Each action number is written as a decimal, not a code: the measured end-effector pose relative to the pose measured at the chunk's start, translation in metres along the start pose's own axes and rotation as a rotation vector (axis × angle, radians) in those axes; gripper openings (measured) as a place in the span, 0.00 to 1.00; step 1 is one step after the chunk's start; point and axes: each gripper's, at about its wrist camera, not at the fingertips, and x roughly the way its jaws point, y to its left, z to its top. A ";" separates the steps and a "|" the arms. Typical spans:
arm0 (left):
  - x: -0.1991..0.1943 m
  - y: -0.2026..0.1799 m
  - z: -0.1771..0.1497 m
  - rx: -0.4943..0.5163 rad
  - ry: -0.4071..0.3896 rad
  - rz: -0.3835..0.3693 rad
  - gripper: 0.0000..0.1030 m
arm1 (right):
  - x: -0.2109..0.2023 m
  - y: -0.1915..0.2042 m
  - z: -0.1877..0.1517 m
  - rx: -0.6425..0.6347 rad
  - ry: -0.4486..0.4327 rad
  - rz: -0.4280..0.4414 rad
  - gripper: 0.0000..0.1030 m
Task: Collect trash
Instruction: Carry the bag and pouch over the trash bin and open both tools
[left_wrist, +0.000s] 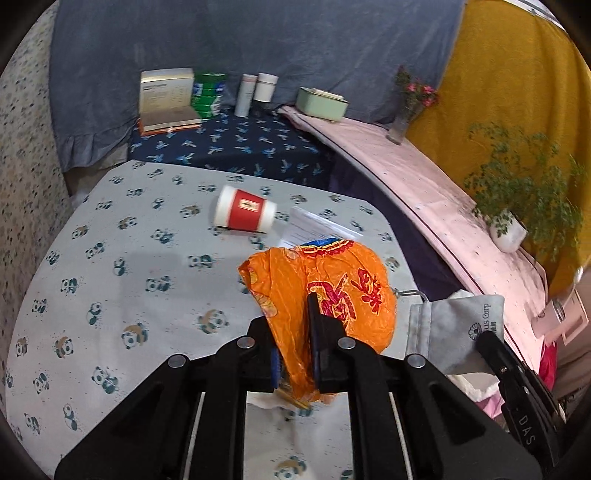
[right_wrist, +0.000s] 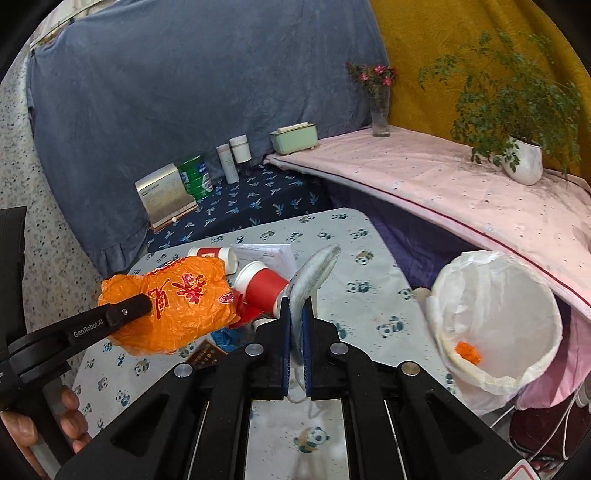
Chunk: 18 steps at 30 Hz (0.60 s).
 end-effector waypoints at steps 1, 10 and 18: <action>0.000 -0.006 -0.002 0.011 0.002 -0.006 0.11 | -0.003 -0.005 0.000 0.006 -0.004 -0.007 0.05; 0.004 -0.073 -0.022 0.122 0.037 -0.072 0.11 | -0.030 -0.061 -0.004 0.087 -0.044 -0.082 0.05; 0.018 -0.130 -0.041 0.210 0.079 -0.125 0.11 | -0.049 -0.114 -0.013 0.166 -0.064 -0.162 0.05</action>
